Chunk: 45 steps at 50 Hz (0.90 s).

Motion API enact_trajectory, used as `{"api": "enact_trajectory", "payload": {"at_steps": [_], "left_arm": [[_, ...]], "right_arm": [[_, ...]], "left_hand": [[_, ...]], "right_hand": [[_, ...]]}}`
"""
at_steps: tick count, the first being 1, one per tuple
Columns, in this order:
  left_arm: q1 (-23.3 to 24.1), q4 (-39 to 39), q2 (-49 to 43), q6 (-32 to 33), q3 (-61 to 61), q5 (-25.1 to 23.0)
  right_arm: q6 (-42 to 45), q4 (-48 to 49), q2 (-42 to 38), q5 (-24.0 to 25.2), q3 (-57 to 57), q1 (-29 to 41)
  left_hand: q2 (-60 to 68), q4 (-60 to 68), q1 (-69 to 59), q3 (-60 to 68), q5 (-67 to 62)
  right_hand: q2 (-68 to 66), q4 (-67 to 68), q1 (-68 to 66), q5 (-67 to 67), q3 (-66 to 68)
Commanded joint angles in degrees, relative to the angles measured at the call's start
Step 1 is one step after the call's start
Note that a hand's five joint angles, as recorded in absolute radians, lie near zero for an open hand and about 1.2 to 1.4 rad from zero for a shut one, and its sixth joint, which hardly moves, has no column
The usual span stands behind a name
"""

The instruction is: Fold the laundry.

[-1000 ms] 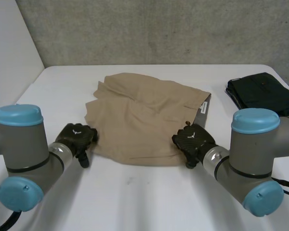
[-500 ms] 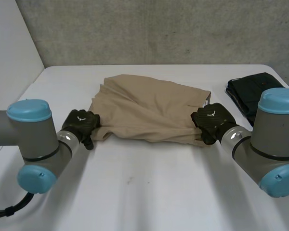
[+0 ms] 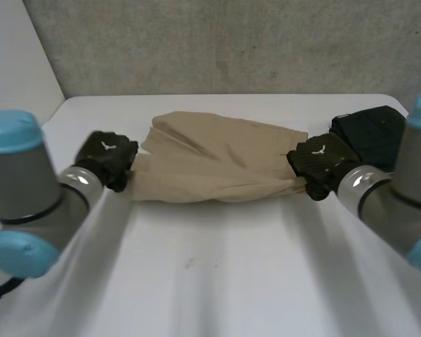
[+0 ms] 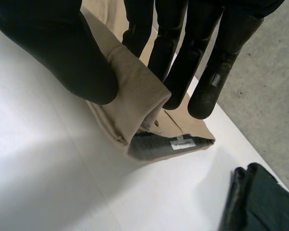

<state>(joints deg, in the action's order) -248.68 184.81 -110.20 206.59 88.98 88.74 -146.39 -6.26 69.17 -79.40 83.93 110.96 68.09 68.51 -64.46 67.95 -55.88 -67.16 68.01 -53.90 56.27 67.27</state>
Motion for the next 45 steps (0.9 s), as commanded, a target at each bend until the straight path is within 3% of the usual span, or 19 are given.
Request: {"api": "enact_trajectory", "payload": {"at_steps": [1, 6, 12, 19, 26, 34, 39, 45], "left_arm": [[0.1, -9.3, 21.1, 9.0, 6.6, 0.0], [0.4, -12.1, 31.3, 10.2, 8.4, 0.0], [0.4, -12.0, 29.4, 10.1, 10.3, 0.0], [0.8, -11.9, 14.8, 10.5, 8.7, 0.1], [1.4, -11.1, 1.1, 10.8, -0.7, 1.4], [2.4, -1.1, -10.5, 13.1, -16.0, 3.5], [5.2, 7.7, -19.2, 20.4, -25.2, 3.2], [6.5, 14.6, -28.0, 24.5, -33.3, 3.3]], "right_arm": [[5.8, -14.6, 9.1, 0.4, -5.1, -1.2], [7.0, -19.0, 13.9, 0.1, -8.2, -1.5], [8.1, -24.2, 13.7, 0.2, -7.6, -2.3], [10.7, -24.9, 4.8, -0.6, -7.3, -2.5], [10.7, -22.5, -2.3, -0.9, -8.4, -2.3], [9.6, -14.7, -9.3, -5.8, -13.3, -2.1], [9.6, -9.4, -14.0, -11.5, -17.6, -1.9], [10.0, -2.9, -17.7, -12.4, -20.1, -1.9]], "left_hand": [[11.9, 11.5, -15.5, 12.1, -14.1], [11.9, 11.5, -15.5, 12.1, -14.1], [11.9, 11.5, -15.5, 12.1, -14.1], [11.9, 11.5, -15.5, 12.1, -14.1], [11.9, 11.5, -15.5, 12.1, -14.1], [11.9, 11.5, -15.5, 12.1, -14.1], [11.9, 11.5, -15.5, 12.1, -14.1], [11.9, 11.5, -15.5, 12.1, -14.1]], "right_hand": [[-12.8, 12.0, -26.1, 13.7, 12.7], [-12.8, 12.0, -26.1, 13.7, 12.7], [-12.8, 12.0, -26.1, 13.7, 12.7], [-12.8, 12.0, -26.1, 13.7, 12.7], [-12.8, 12.0, -26.1, 13.7, 12.7], [-12.8, 12.0, -26.1, 13.7, 12.7], [-12.8, 12.0, -26.1, 13.7, 12.7], [-12.8, 12.0, -26.1, 13.7, 12.7]]}}
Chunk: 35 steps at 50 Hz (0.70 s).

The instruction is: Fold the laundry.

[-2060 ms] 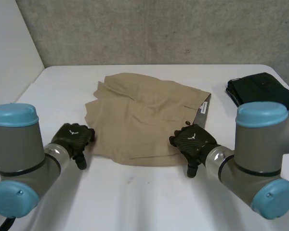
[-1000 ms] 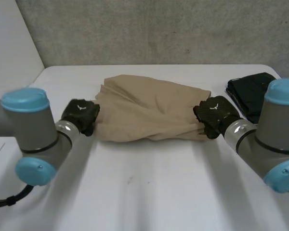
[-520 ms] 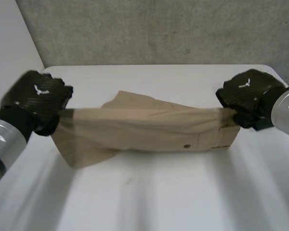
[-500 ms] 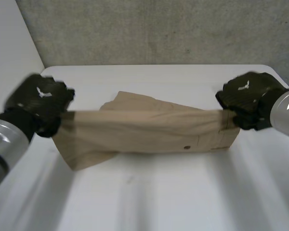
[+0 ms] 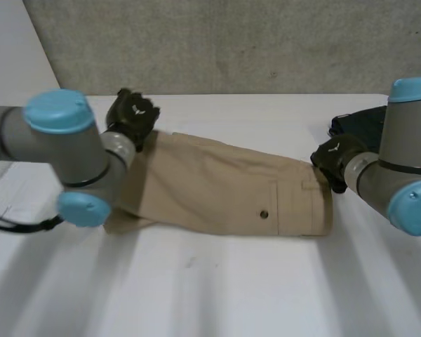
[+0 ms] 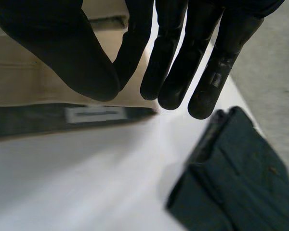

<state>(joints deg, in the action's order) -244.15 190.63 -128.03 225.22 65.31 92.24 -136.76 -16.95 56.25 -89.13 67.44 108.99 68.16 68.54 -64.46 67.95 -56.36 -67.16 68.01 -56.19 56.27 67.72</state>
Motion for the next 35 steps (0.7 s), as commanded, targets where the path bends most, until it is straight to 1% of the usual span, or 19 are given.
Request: {"api": "enact_trajectory", "payload": {"at_steps": [1, 4, 9, 12, 16, 17, 22, 23, 24, 25, 27, 28, 31, 32, 35], "left_arm": [[2.1, 9.7, -12.7, 6.0, -12.0, -0.2], [2.4, 10.5, -16.2, 6.1, -15.4, -0.3], [2.7, 10.9, -23.0, 5.9, -22.6, -1.4], [2.7, 11.8, -25.6, 5.9, -25.3, -1.5], [2.6, 16.0, -28.4, 5.9, -27.9, -1.5], [2.6, 18.3, -28.8, 5.8, -28.0, -1.5], [2.6, 22.8, -29.0, 5.8, -27.7, -1.4], [2.7, 22.9, -28.9, 5.8, -27.4, -1.4], [2.7, 22.9, -28.7, 5.8, -26.9, -1.4], [2.8, 22.9, -28.6, 5.8, -26.6, -1.4], [2.8, 22.9, -28.4, 5.8, -25.9, -1.3], [3.0, 23.0, -28.2, 5.8, -25.0, -1.2], [3.3, 23.0, -27.3, 5.9, -23.2, -1.1], [3.4, 23.0, -26.3, 5.9, -22.0, -1.2], [3.4, 23.2, -24.7, 5.8, -20.1, -1.2]], "right_arm": [[0.2, 9.6, -5.9, -2.8, -4.4, 0.1], [0.4, 13.0, -7.2, -3.0, -5.1, 0.1], [1.7, 21.2, -11.1, -6.0, -7.1, 0.1], [3.2, 23.0, -12.9, -7.7, -8.2, 0.2], [6.9, 24.9, -15.1, -9.8, -9.4, 0.3], [7.7, 25.2, -15.9, -10.4, -9.9, 0.3], [6.9, 25.1, -16.2, -10.8, -9.9, 0.3], [6.4, 25.1, -15.9, -10.8, -9.8, 0.3], [4.6, 25.1, -15.1, -10.7, -9.9, 0.2], [3.4, 25.1, -14.6, -10.4, -10.0, 0.2], [-0.4, 24.5, -13.4, -9.5, -10.5, -0.1], [-5.1, 23.3, -12.7, -7.5, -11.7, -0.5], [-12.6, 17.9, -12.6, -2.2, -14.0, -1.8], [-18.5, 13.1, -12.2, 1.8, -15.8, -3.7], [-27.3, 6.8, -13.2, 7.9, -20.0, -5.8]], "left_hand": [[11.8, 11.5, -15.5, 12.0, -13.6], [11.8, 11.5, -15.5, 12.0, -13.6], [11.8, 11.5, -15.5, 12.0, -13.6], [11.8, 11.5, -15.5, 12.0, -13.6], [11.8, 11.5, -15.5, 12.0, -13.6], [11.8, 11.5, -15.5, 12.0, -13.6], [11.8, 11.5, -15.5, 12.0, -13.6], [11.8, 11.5, -15.5, 12.0, -13.6], [11.8, 11.5, -15.5, 12.0, -13.6], [11.8, 11.5, -15.5, 12.0, -13.6], [11.8, 11.5, -15.5, 12.0, -13.6], [11.8, 11.5, -15.5, 12.0, -13.6], [11.8, 11.5, -15.5, 12.0, -13.6], [11.8, 11.5, -15.5, 12.0, -13.6], [11.8, 11.5, -15.5, 12.0, -13.6]], "right_hand": [[-12.8, 12.0, -23.8, 13.7, 12.3], [-12.8, 12.0, -23.8, 13.7, 12.3], [-12.8, 12.0, -23.8, 13.7, 12.3], [-12.8, 12.0, -23.8, 13.7, 12.3], [-12.8, 12.0, -23.8, 13.7, 12.3], [-12.8, 12.0, -23.8, 13.7, 12.3], [-12.8, 12.0, -23.8, 13.7, 12.3], [-8.4, 7.6, -19.4, 9.3, 7.8], [24.4, -25.3, 13.5, -23.6, -25.0], [33.8, -34.6, 22.8, -32.9, -34.3], [37.0, -37.9, 26.1, -36.2, -37.6], [39.7, -40.6, 28.8, -38.8, -40.3], [41.1, -41.9, 30.1, -40.2, -41.7], [40.9, -41.8, 30.0, -40.0, -41.5], [40.6, -41.4, 29.6, -39.7, -41.2]]}}
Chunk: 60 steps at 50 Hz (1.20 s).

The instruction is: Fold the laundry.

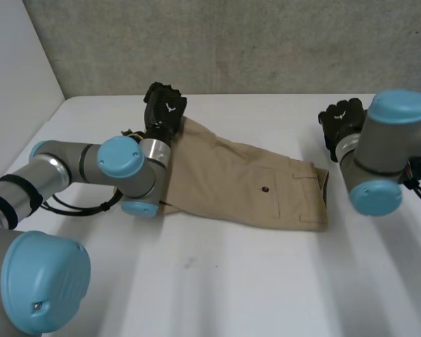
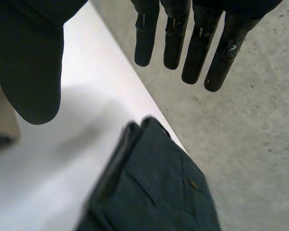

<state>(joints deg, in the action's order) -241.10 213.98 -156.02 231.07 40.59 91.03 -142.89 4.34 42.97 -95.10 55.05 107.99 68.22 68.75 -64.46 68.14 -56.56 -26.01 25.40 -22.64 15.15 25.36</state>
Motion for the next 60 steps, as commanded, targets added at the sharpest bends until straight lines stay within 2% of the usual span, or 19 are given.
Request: {"api": "enact_trajectory", "payload": {"at_steps": [1, 5, 13, 19, 24, 33, 39, 41, 44, 47, 51, 52, 60], "left_arm": [[0.3, -0.1, 4.1, 0.1, 5.6, -0.2], [0.2, 0.1, 5.3, 0.1, 6.8, -0.2], [0.5, -0.3, 5.6, 0.1, 7.0, 0.2], [0.5, -0.3, 6.0, 0.2, 7.1, 0.2], [0.4, -0.3, 6.1, 0.2, 7.2, 0.0], [0.4, -0.3, 6.2, 0.1, 7.1, -0.2], [0.4, -0.1, 6.2, 0.1, 7.1, -0.3], [0.4, -0.1, 6.2, 0.0, 7.1, -0.3], [0.4, -0.2, 6.2, 0.0, 7.1, -0.2], [0.4, -0.3, 6.2, 0.0, 7.1, -0.2], [0.4, -0.2, 6.2, 0.0, 7.1, -0.2], [0.3, -0.1, 6.2, 0.0, 7.1, -0.2], [0.0, 0.1, 6.1, -0.2, 6.9, -0.5]], "right_arm": [[-26.0, -17.7, -1.7, 17.3, -10.6, -5.6], [-30.5, -24.0, -8.2, 21.3, -18.3, -6.1], [-30.6, -29.6, -16.4, 21.4, -28.8, -6.6], [-30.9, -30.4, -18.7, 21.7, -31.8, -6.7], [-31.0, -30.6, -20.0, 22.7, -32.4, -6.7], [-31.4, -31.8, -21.0, 25.5, -32.6, -6.7], [-31.3, -32.7, -21.2, 25.9, -32.9, -6.7], [-31.4, -32.6, -21.4, 25.8, -32.9, -6.8], [-31.3, -32.6, -21.4, 25.1, -33.3, -6.8], [-31.3, -32.6, -21.4, 25.2, -33.5, -6.8], [-31.3, -32.6, -21.5, 25.8, -33.6, -6.8], [-31.2, -32.6, -21.5, 26.1, -33.6, -6.8], [-30.3, -32.6, -17.8, 25.6, -31.2, -6.5]], "left_hand": [[11.8, 11.2, -15.5, 11.9, -13.4], [11.8, 11.2, -15.5, 11.9, -13.4], [11.8, 11.2, -15.5, 11.9, -13.4], [11.8, 11.2, -15.5, 11.9, -13.4], [11.8, 11.2, -15.5, 11.9, -13.4], [11.8, 11.2, -15.5, 11.9, -13.4], [11.8, 11.2, -15.5, 11.9, -13.4], [11.8, 11.2, -15.5, 11.9, -13.4], [11.8, 11.2, -15.5, 11.9, -13.4], [11.8, 11.2, -15.5, 11.9, -13.4], [11.8, 11.2, -15.5, 11.9, -13.4], [11.8, 11.2, -15.5, 11.9, -13.4], [11.8, 11.2, -15.5, 11.9, -13.4]], "right_hand": [[-1.1, 1.7, -4.4, 1.9, 1.7], [-2.1, 2.7, -5.4, 2.9, 2.7], [-2.2, 2.9, -5.6, 3.1, 2.9], [-3.6, 4.2, -7.0, 4.4, 4.2], [-11.5, 12.1, -14.8, 12.3, 12.1], [-37.7, 38.3, -41.1, 38.6, 38.4], [-36.6, 37.2, -39.9, 37.4, 37.2], [-29.9, 30.5, -33.2, 30.7, 30.5], [-12.4, 13.0, -15.8, 13.2, 13.0], [-13.8, 14.5, -17.2, 14.7, 14.5], [-39.2, 39.8, -42.6, 40.0, 39.8], [-53.8, 54.5, -57.2, 54.7, 54.5], [-54.0, 54.6, -57.4, 54.8, 54.6]]}}
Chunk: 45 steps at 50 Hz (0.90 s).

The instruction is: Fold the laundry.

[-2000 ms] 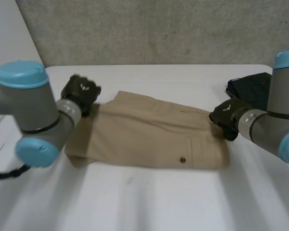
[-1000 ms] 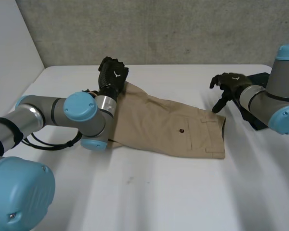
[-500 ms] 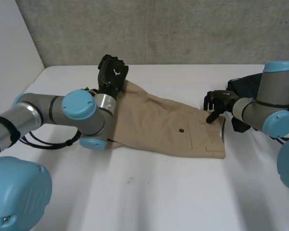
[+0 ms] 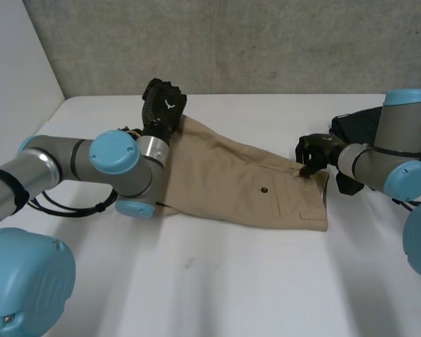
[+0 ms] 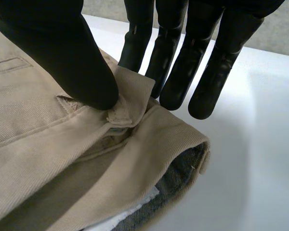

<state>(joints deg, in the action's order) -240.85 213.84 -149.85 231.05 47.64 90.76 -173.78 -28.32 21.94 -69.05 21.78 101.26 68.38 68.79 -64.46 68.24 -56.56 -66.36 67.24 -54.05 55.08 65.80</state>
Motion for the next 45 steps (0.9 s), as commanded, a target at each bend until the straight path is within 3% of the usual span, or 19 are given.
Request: {"api": "enact_trajectory", "payload": {"at_steps": [1, 8, 13, 21, 22, 23, 24, 25, 26, 31, 39, 45], "left_arm": [[-0.3, 0.3, -0.2, -0.2, -0.3, -0.2], [-0.4, 0.6, -1.8, -0.5, -2.1, -2.3], [-0.3, 1.2, -4.1, -1.9, -3.9, -4.2], [-0.3, 1.3, -8.3, -2.2, -6.8, -4.6], [-0.3, 1.3, -8.4, -2.2, -6.8, -4.6], [-0.3, 1.3, -8.6, -2.2, -6.7, -4.6], [-0.3, 1.3, -8.7, -2.2, -6.7, -4.6], [-0.2, 1.3, -8.7, -2.1, -6.3, -4.4], [-0.2, 1.4, -8.6, -2.1, -6.2, -4.4], [0.3, 1.4, -6.9, -2.1, -4.7, -3.9], [0.2, 1.4, 6.8, -3.5, 7.3, 0.2], [-0.1, 0.7, 18.9, -12.2, 22.5, 1.3]], "right_arm": [[0.5, 0.0, 4.1, -0.6, 2.8, 0.1], [2.6, 4.8, 12.3, -3.6, 15.5, -0.5], [8.3, 11.8, 16.6, -9.1, 24.8, -0.4], [14.7, 16.5, 16.0, -14.7, 27.4, 0.1], [14.8, 16.5, 15.8, -15.2, 27.1, 0.2], [14.8, 16.5, 15.8, -15.8, 27.0, 0.2], [14.8, 16.5, 15.8, -16.2, 27.0, 0.2], [14.6, 16.7, 16.3, -16.9, 26.9, 0.2], [14.4, 16.7, 16.7, -17.1, 26.8, 0.2], [13.8, 17.3, 21.8, -16.7, 27.8, 0.2], [13.8, 17.4, 33.3, -15.9, 38.7, 0.3], [13.6, 18.3, 40.3, -13.7, 54.8, 0.3]], "left_hand": [[11.6, 11.2, -15.5, 11.8, -13.4], [11.6, 11.2, -15.5, 11.8, -13.4], [11.6, 11.2, -15.5, 11.8, -13.4], [11.6, 11.2, -15.5, 11.8, -13.4], [10.8, 10.4, -14.7, 10.9, -12.6], [-1.4, -1.8, -2.6, -1.2, -0.5], [-17.3, -17.7, 13.4, -17.2, 15.5], [-53.3, -53.7, 49.3, -53.1, 51.4], [-58.4, -58.8, 54.5, -58.2, 56.6], [-58.4, -58.8, 54.5, -58.2, 56.6], [-58.4, -58.8, 54.5, -58.2, 56.6], [-58.4, -58.8, 54.5, -58.2, 56.6]], "right_hand": [[-13.6, 12.8, -26.0, 14.9, 14.2], [-13.6, 12.8, -26.0, 14.9, 14.2], [-13.6, 12.8, -26.0, 14.9, 14.2], [-13.6, 12.8, -26.0, 14.9, 14.2], [-13.6, 12.8, -26.0, 14.9, 14.2], [-13.6, 12.8, -26.0, 14.9, 14.2], [2.3, -3.2, -10.0, -1.0, -1.7], [40.8, -41.6, 28.4, -39.5, -40.2], [56.4, -57.2, 44.0, -55.1, -55.8], [56.4, -57.2, 44.0, -55.1, -55.8], [56.4, -57.2, 44.0, -55.1, -55.8], [56.4, -57.2, 44.0, -55.1, -55.8]]}}
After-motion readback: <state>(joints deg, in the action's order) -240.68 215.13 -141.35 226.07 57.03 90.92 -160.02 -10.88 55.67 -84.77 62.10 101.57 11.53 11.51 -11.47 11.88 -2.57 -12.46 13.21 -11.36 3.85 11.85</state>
